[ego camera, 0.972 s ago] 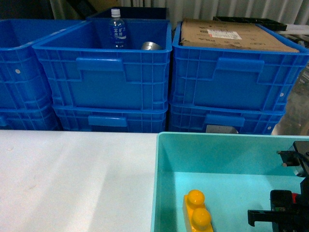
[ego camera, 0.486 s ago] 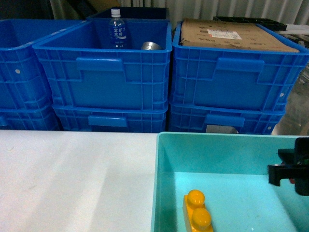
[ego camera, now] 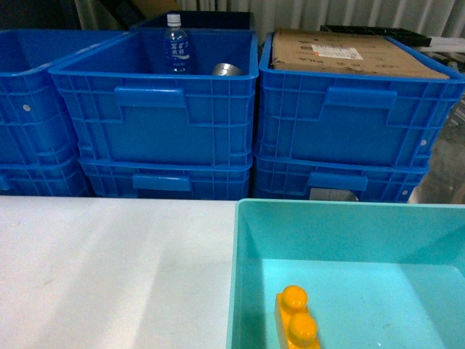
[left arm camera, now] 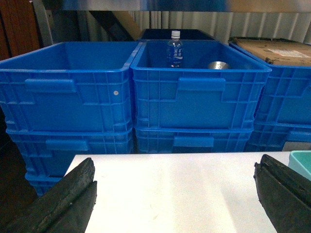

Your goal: Pick red block from blue box to shelf

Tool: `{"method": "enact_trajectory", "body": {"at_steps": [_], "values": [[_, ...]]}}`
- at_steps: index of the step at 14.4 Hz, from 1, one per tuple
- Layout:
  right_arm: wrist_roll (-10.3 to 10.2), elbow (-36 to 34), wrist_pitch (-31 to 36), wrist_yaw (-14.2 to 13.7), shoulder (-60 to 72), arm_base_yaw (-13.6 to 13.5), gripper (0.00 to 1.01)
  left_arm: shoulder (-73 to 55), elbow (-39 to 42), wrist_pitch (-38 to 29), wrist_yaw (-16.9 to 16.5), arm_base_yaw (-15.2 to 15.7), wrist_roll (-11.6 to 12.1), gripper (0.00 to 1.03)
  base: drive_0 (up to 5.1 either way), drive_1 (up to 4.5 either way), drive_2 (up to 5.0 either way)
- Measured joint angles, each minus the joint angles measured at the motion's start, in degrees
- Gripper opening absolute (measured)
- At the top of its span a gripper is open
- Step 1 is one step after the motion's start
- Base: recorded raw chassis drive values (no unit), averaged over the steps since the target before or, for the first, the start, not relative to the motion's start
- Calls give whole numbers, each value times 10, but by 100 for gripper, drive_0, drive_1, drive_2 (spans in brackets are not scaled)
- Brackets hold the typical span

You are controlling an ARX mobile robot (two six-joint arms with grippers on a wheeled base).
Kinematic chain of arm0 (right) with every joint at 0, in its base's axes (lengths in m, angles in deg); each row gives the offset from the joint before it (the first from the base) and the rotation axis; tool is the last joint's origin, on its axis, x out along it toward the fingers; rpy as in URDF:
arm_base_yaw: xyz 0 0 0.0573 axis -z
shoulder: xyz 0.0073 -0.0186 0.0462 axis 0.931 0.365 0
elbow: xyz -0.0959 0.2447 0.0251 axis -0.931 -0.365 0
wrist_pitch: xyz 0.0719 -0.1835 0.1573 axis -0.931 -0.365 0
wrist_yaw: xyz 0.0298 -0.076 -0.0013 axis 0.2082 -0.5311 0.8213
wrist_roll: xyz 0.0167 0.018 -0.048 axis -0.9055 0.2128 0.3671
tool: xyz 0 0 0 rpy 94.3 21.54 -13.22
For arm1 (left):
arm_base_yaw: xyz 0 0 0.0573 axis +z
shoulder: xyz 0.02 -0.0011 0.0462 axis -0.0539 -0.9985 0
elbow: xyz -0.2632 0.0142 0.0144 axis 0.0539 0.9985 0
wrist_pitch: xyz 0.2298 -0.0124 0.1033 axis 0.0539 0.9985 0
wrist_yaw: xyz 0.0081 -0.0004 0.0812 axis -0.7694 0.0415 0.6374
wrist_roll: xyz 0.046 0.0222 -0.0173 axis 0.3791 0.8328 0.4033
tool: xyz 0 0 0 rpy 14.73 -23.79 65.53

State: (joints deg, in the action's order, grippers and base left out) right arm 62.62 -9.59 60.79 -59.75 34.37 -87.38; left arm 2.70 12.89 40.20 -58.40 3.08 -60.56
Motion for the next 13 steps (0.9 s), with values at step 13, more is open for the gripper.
{"method": "enact_trajectory", "body": {"at_steps": [13], "values": [[24, -98, 169, 22, -92, 100, 29, 0, 0, 0, 0, 0, 0, 98, 0, 0, 0]]}}
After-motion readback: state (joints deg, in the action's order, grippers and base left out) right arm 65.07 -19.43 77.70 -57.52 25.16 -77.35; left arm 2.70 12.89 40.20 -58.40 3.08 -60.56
